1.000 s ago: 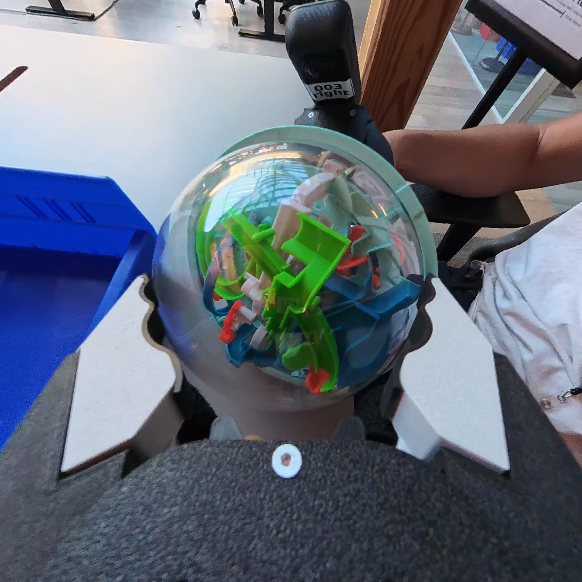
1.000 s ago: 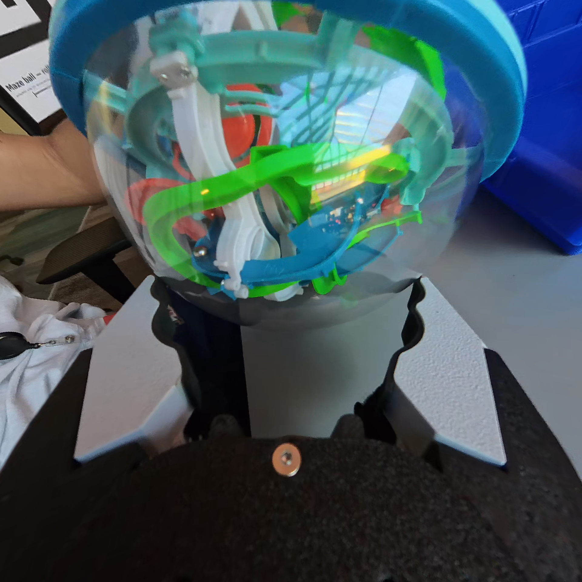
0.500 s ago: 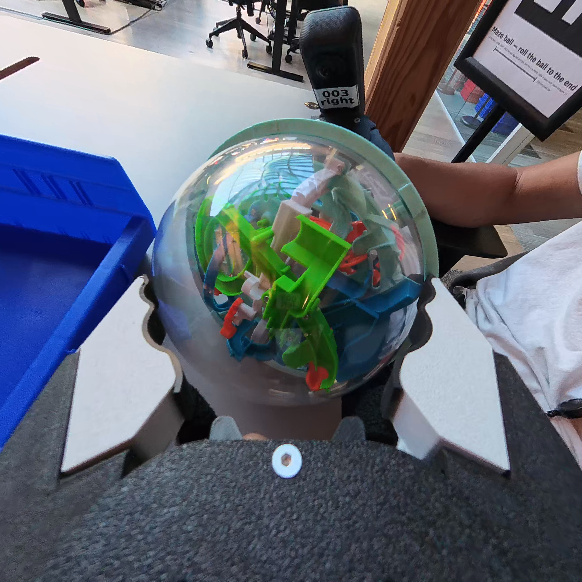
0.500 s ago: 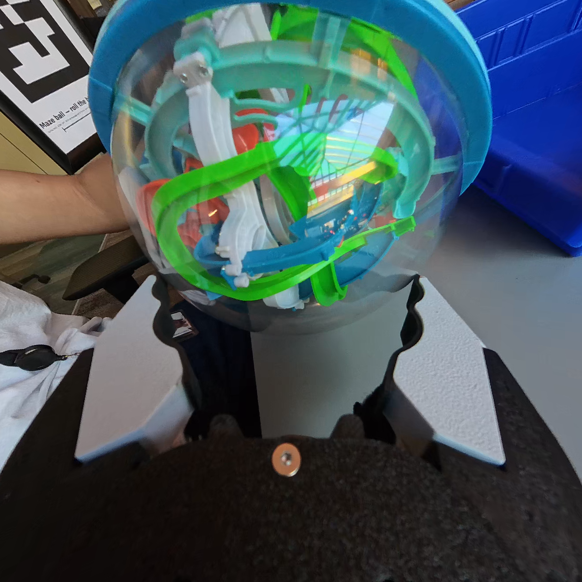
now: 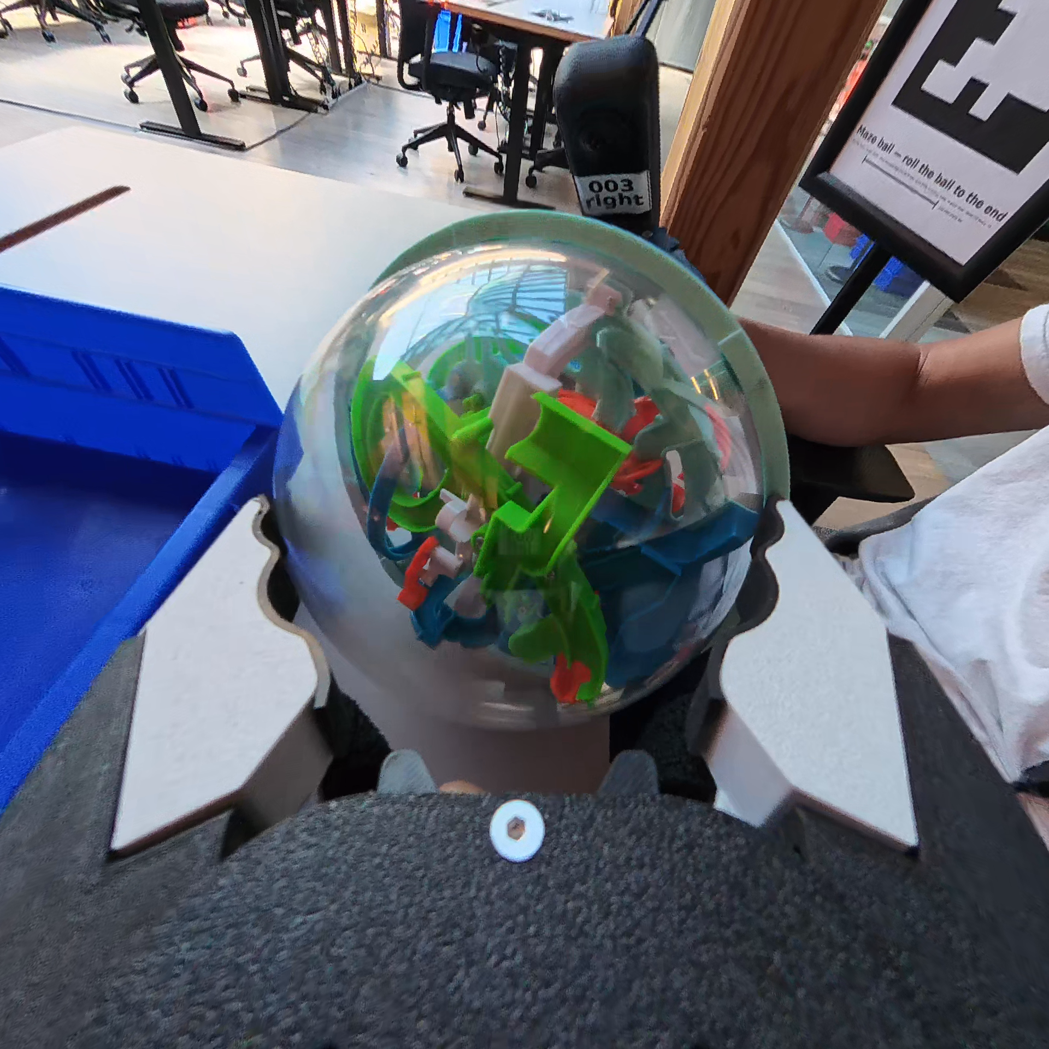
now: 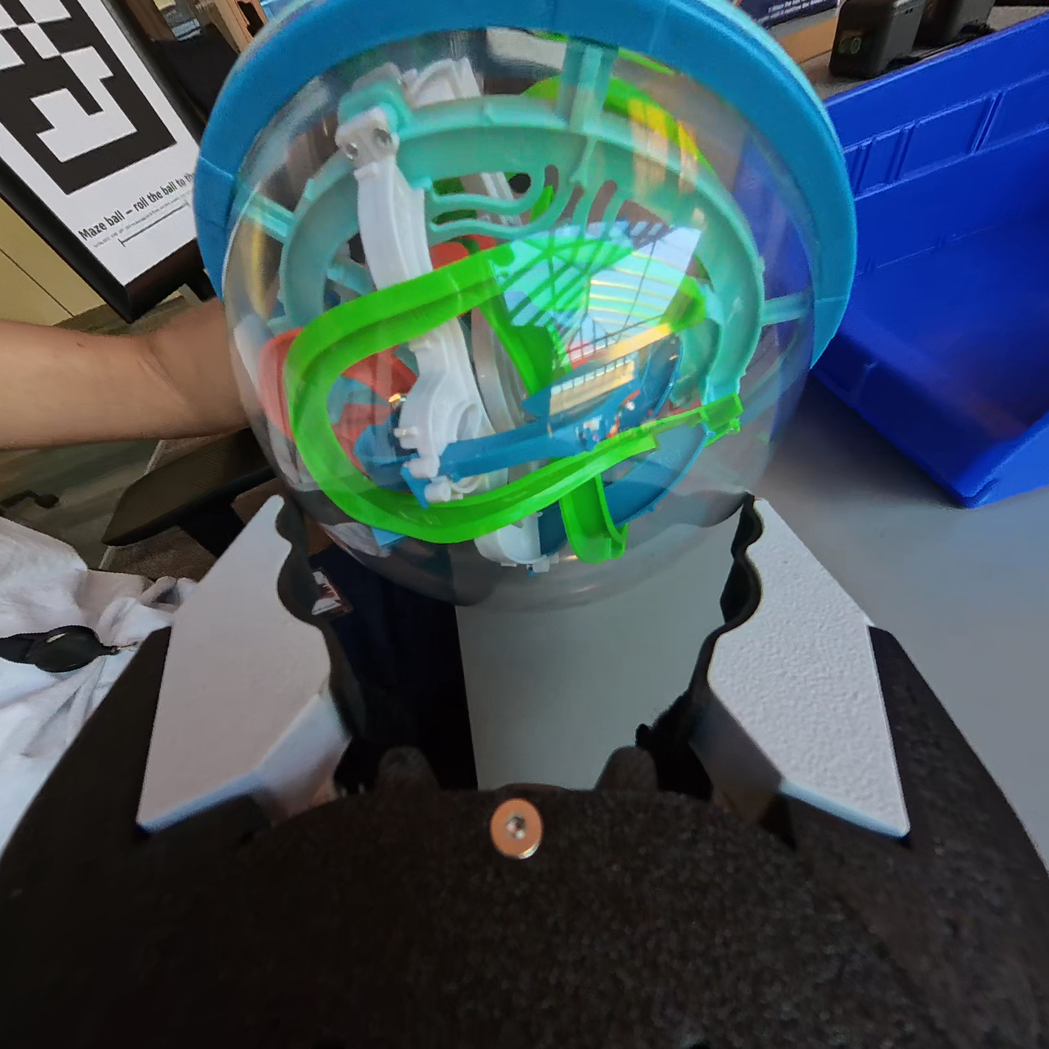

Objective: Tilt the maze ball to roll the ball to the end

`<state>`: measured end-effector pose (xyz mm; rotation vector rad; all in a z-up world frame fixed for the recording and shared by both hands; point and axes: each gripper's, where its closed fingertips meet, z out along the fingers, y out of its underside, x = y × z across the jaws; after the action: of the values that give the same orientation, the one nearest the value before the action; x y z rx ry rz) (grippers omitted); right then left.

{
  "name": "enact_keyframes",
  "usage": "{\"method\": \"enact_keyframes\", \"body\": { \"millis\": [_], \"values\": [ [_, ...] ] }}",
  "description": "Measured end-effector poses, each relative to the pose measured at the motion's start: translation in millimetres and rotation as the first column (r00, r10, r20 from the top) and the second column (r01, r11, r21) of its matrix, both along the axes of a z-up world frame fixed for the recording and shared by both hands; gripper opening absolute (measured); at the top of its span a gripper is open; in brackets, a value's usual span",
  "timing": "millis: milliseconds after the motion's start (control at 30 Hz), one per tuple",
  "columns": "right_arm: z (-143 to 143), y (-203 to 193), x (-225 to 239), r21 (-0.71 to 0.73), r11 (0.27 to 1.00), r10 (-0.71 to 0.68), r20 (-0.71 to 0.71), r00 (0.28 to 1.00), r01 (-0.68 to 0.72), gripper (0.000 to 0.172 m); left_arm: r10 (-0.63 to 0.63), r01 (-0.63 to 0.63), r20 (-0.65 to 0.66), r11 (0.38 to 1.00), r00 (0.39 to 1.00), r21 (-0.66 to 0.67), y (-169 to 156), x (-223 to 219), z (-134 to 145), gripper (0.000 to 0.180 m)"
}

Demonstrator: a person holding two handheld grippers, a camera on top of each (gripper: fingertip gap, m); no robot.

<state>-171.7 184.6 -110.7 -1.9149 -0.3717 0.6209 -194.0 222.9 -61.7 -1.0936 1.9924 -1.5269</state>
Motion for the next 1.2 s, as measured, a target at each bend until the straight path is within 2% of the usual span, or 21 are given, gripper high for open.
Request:
{"method": "enact_keyframes", "body": {
  "millis": [133,267,400,500,633,800,1067,1200],
  "values": [
    [7.8,0.0,-1.5,-0.001,1.0,-0.002,-0.02,1.0,0.002,0.144,0.012,-0.011,0.01,0.999,1.0,-0.043,0.5,-1.3,6.1,0.155],
    [22.6,-1.9,-1.9,-0.012,1.0,-0.02,-0.064,0.998,0.019,0.143,0.033,-0.031,0.009,0.988,0.999,-0.15,0.8,-4.2,12.0,0.155],
    [50.9,-3.7,-2.7,-0.027,0.999,-0.048,-0.097,0.994,0.046,0.145,0.089,-0.061,0.078,0.95,0.993,-0.305,-0.3,-8.9,29.8,0.155],
    [78.1,-3.7,-6.1,-0.03,0.998,-0.057,-0.061,0.997,0.055,0.146,0.131,-0.069,0.138,0.922,0.982,-0.382,-3.1,-16.3,43.3,0.155],
    [114.7,0.7,-11.9,-0.059,0.996,-0.071,0.016,0.997,0.072,0.147,0.144,-0.044,0.164,0.865,0.976,-0.499,-6.0,-24.7,54.4,0.155],
    [151.2,16.2,-19.9,-0.131,0.986,-0.091,0.103,0.991,0.104,0.148,0.17,0.015,0.216,0.753,0.962,-0.658,-1.6,-29.7,70.6,0.155],
    [169.4,40.6,-39.9,-0.28,0.945,-0.114,0.208,0.971,0.171,0.148,0.155,0.111,0.267,0.634,0.951,-0.765,17.3,-46.2,80.8,0.155],
    [175.5,51.4,-51.3,-0.322,0.926,-0.109,0.267,0.957,0.196,0.149,0.156,0.156,0.306,0.6,0.939,-0.785,26.1,-55.2,85.5,0.155]
  ]
}}
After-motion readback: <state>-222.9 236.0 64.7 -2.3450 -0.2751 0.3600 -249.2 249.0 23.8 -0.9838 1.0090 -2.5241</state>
